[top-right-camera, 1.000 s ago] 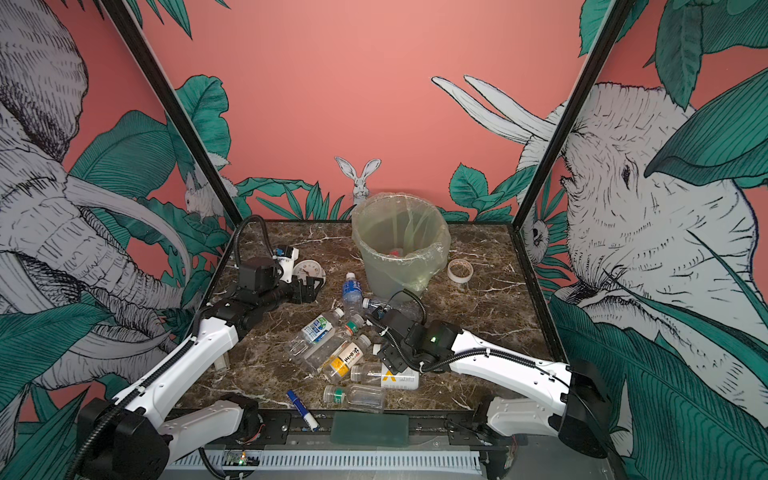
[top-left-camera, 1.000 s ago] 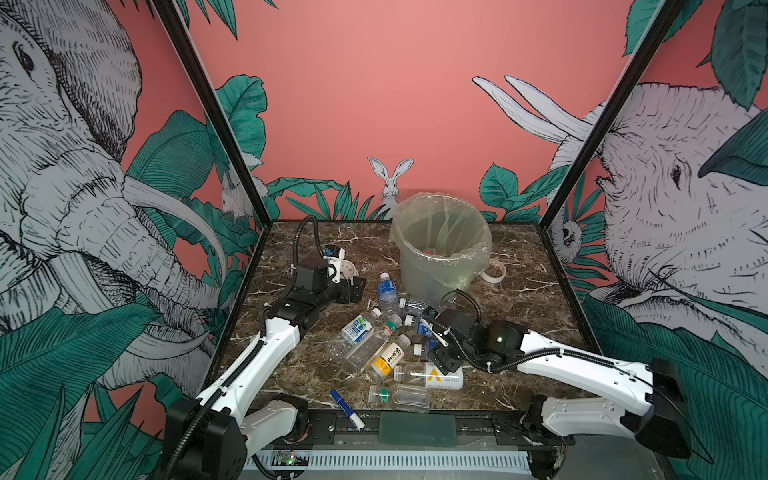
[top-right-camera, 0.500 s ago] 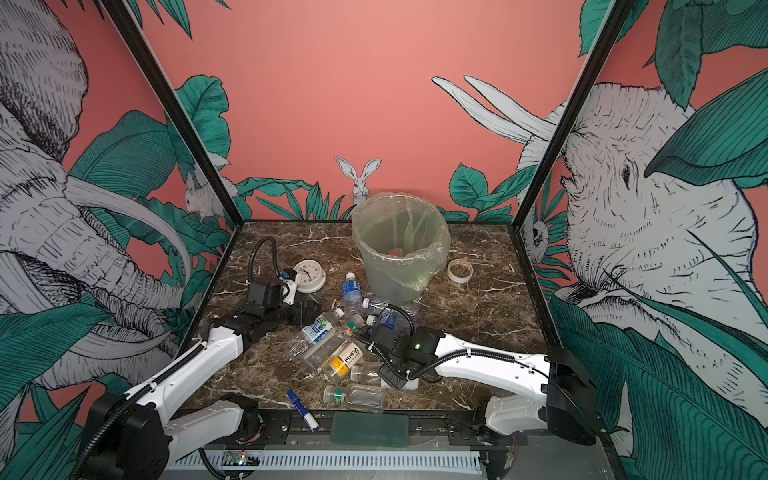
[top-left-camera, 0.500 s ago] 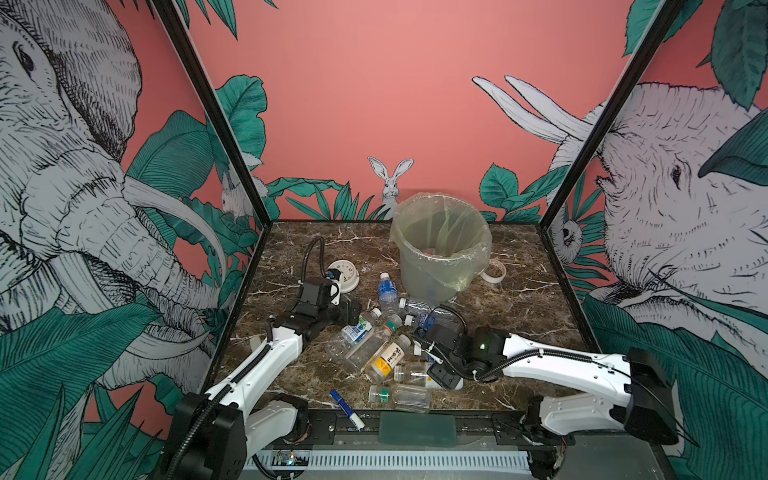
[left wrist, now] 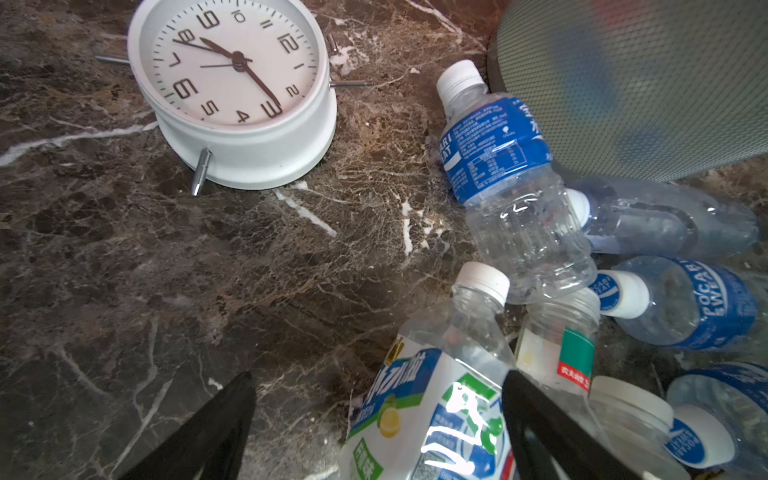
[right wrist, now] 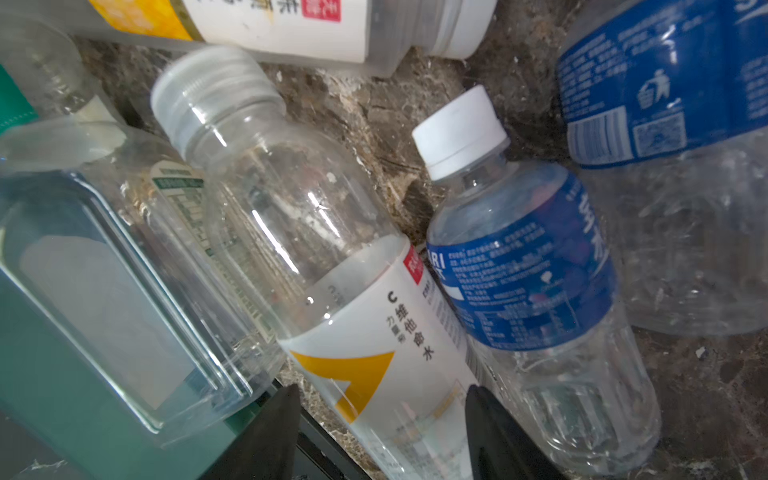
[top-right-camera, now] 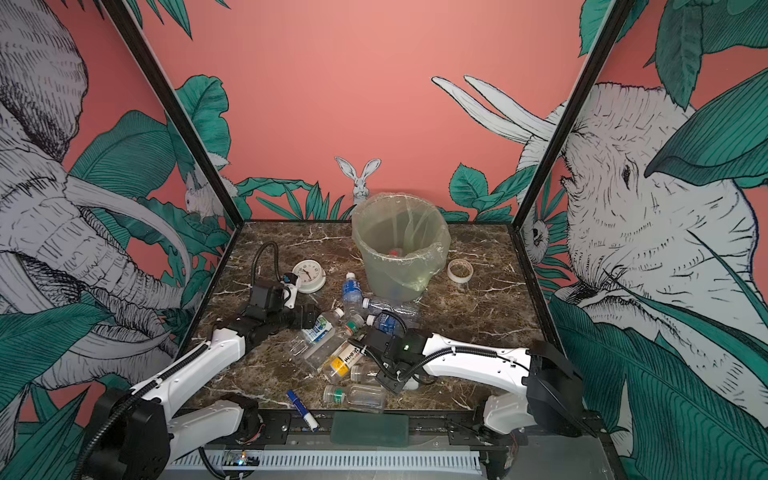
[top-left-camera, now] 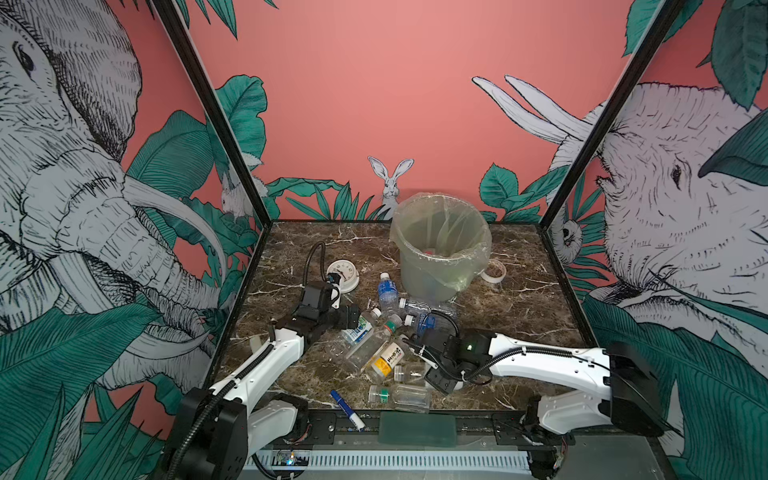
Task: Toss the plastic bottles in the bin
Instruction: 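Grasp the yellow-labelled bottle with the right gripper while the left gripper lowers, then lift the yellow-labelled bottle with the right gripper over the bin and release it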
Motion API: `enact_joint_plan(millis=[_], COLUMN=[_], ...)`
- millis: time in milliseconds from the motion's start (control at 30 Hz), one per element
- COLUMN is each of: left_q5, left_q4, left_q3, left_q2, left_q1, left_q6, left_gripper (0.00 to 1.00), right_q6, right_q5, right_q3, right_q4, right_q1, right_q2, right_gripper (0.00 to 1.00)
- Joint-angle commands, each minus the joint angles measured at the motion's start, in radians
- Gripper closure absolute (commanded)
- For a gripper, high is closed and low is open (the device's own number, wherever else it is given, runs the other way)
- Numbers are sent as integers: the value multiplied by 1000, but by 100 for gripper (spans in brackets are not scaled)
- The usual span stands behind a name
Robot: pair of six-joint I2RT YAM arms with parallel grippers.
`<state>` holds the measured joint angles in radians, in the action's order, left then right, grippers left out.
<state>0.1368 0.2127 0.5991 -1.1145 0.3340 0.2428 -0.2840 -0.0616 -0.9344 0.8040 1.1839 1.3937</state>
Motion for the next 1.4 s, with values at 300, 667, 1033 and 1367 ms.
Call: enact_joint_plan(millis=[300, 667, 1033, 1367], left_q5=[-3, 3, 11, 11], left_q4=[-45, -58, -70, -70], left_q3=[-35, -44, -50, -50], left_q2=[-12, -18, -27, -25], left_q1=[0, 0, 0, -1], left_q6=[8, 10, 13, 12], left_gripper=[6, 6, 6, 7], right_q6=[-27, -32, -17, 1], right_q5=[6, 10, 4, -8], right_q3=[11, 26, 11, -17], right_q4=[-11, -46, -75, -96], right_q1=[6, 6, 5, 5], right_q2=[75, 132, 193, 254], right_gripper=[36, 31, 30, 29])
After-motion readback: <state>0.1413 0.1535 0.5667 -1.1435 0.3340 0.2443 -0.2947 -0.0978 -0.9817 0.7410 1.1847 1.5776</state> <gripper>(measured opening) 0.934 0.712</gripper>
